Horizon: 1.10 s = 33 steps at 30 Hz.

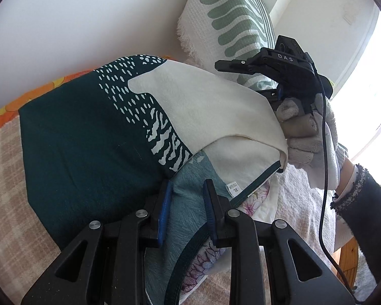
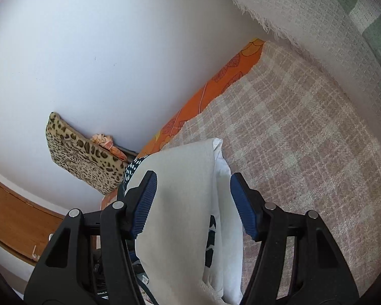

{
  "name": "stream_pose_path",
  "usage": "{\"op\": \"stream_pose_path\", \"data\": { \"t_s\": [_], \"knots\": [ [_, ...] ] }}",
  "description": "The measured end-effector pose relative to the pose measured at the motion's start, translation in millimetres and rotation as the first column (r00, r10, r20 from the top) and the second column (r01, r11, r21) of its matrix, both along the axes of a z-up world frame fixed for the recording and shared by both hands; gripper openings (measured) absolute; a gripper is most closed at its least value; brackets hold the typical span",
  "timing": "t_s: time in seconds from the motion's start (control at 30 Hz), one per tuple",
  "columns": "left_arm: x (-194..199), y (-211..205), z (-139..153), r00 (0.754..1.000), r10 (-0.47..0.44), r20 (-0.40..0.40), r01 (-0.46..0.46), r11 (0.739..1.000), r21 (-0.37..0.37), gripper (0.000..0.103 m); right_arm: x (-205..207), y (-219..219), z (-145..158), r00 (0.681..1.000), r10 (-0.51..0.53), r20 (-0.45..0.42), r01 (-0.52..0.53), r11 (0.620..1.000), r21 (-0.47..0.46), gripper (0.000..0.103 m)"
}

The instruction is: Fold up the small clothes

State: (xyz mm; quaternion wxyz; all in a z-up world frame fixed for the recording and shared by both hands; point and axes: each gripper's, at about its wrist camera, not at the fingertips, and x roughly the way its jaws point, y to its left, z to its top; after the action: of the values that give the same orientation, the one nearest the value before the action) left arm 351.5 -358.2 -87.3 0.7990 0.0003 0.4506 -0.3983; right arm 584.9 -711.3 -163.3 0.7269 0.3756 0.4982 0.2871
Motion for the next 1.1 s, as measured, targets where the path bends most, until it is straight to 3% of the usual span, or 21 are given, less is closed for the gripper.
{"op": "stream_pose_path", "data": {
  "t_s": [0.03,0.1,0.2,0.3,0.37,0.4,0.43,0.53,0.6,0.73,0.87,1.03,1.1],
  "knots": [
    [-1,3,2,1.0,-0.001,-0.01,0.001,1.0,-0.013,0.023,2,7,6,0.999,0.016,0.031,-0.016,1.0,0.001,0.035],
    [-1,10,11,0.999,0.015,-0.03,-0.017,0.999,-0.044,0.023,1,22,25,0.992,0.052,0.111,-0.048,0.998,-0.038,0.008],
    [-6,24,31,0.999,0.039,0.013,-0.037,0.996,-0.084,0.034,-1,40,53,0.97,0.093,0.222,-0.016,0.945,-0.327,0.004],
    [-7,35,46,0.997,0.056,0.061,-0.051,0.995,-0.082,0.035,6,54,48,0.973,0.154,0.174,-0.045,0.86,-0.509,0.004],
    [-6,43,53,0.994,0.078,0.075,-0.072,0.994,-0.088,0.035,7,63,43,0.975,0.178,0.13,-0.049,0.751,-0.658,0.005],
    [-6,46,56,0.993,0.089,0.08,-0.081,0.992,-0.096,0.035,5,65,46,0.976,0.174,0.134,-0.032,0.714,-0.699,0.008],
    [-6,50,60,0.991,0.101,0.087,-0.092,0.991,-0.102,0.035,2,64,51,0.975,0.16,0.152,-0.006,0.706,-0.708,0.008],
    [-10,63,70,0.985,0.124,0.118,-0.111,0.988,-0.106,0.035,-16,65,82,0.952,0.149,0.269,0.064,0.759,-0.648,0.011],
    [-14,72,75,0.98,0.147,0.133,-0.132,0.985,-0.113,0.035,-23,85,95,0.935,0.186,0.302,0.033,0.802,-0.597,0.01],
    [-20,89,80,0.978,0.163,0.132,-0.149,0.983,-0.11,0.035,-18,134,94,0.928,0.242,0.283,-0.064,0.852,-0.52,0.01],
    [-28,101,79,0.979,0.16,0.129,-0.15,0.985,-0.081,0.035,1,154,63,0.961,0.208,0.18,-0.102,0.877,-0.469,0.01],
    [-34,119,75,0.979,0.179,0.097,-0.172,0.982,-0.076,0.035,-2,178,23,0.961,0.252,0.115,-0.146,0.813,-0.563,0.01],
    [-38,121,74,0.979,0.181,0.095,-0.175,0.982,-0.071,0.035,-1,178,18,0.964,0.243,0.104,-0.144,0.813,-0.565,0.01]
  ]
}}
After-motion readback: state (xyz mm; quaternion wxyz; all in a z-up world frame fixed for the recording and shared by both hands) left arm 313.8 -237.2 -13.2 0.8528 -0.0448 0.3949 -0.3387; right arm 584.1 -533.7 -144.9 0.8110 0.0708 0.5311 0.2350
